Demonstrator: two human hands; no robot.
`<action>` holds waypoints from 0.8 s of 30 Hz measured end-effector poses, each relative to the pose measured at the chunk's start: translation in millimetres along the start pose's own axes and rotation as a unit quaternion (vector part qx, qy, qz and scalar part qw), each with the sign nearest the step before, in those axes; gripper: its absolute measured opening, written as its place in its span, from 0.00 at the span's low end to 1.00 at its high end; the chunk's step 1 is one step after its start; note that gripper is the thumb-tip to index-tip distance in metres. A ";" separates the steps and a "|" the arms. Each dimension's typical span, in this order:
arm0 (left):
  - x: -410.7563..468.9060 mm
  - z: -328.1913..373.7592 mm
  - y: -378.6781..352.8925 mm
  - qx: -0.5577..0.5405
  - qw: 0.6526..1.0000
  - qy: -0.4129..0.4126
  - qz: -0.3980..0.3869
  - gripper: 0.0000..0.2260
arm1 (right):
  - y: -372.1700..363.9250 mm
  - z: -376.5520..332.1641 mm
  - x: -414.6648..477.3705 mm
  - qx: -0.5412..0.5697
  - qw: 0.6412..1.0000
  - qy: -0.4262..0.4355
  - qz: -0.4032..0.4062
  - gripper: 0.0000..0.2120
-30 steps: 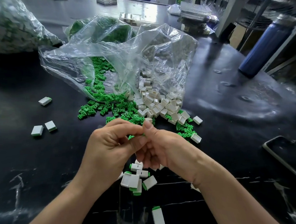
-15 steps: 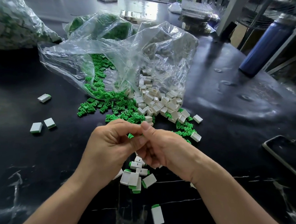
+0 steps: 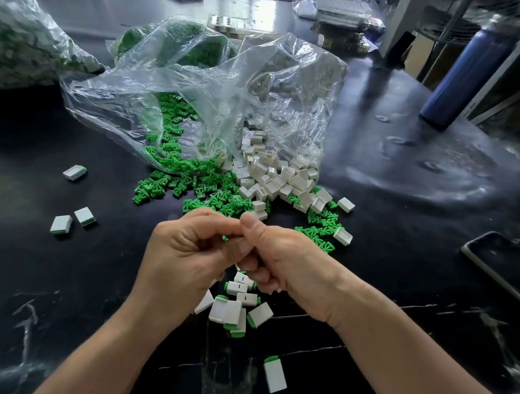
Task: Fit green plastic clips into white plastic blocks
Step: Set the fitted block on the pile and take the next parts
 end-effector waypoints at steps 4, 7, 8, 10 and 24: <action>-0.3 -0.1 -0.1 0.005 1.000 -0.008 -0.004 0.06 | -0.6 -0.4 -0.4 0.004 1.000 0.008 -0.004 0.18; -0.8 0.9 -0.5 0.009 1.000 -0.016 -0.006 0.06 | -0.3 0.8 -0.2 -0.005 1.000 0.006 0.001 0.18; -0.8 0.8 -0.5 0.012 1.000 -0.017 -0.005 0.06 | -0.8 1.7 0.1 -0.008 1.000 0.004 0.001 0.18; -0.4 0.3 -0.3 0.018 1.000 -0.018 -0.007 0.06 | -2.4 3.0 0.5 -0.001 1.000 -0.002 -0.005 0.18; -0.4 -2.5 0.2 0.018 0.999 -0.048 -0.004 0.06 | -7.3 3.1 1.0 0.035 0.999 0.009 -0.023 0.23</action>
Point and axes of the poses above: each hand's wrist, its own x-axis towards the middle knuckle, its own y-axis out of the back of the hand, z = x × y, the point moved 5 cm from there along x, towards the middle knuckle, and after that the axes turned 9 degrees about y, right-handed, at the moved point
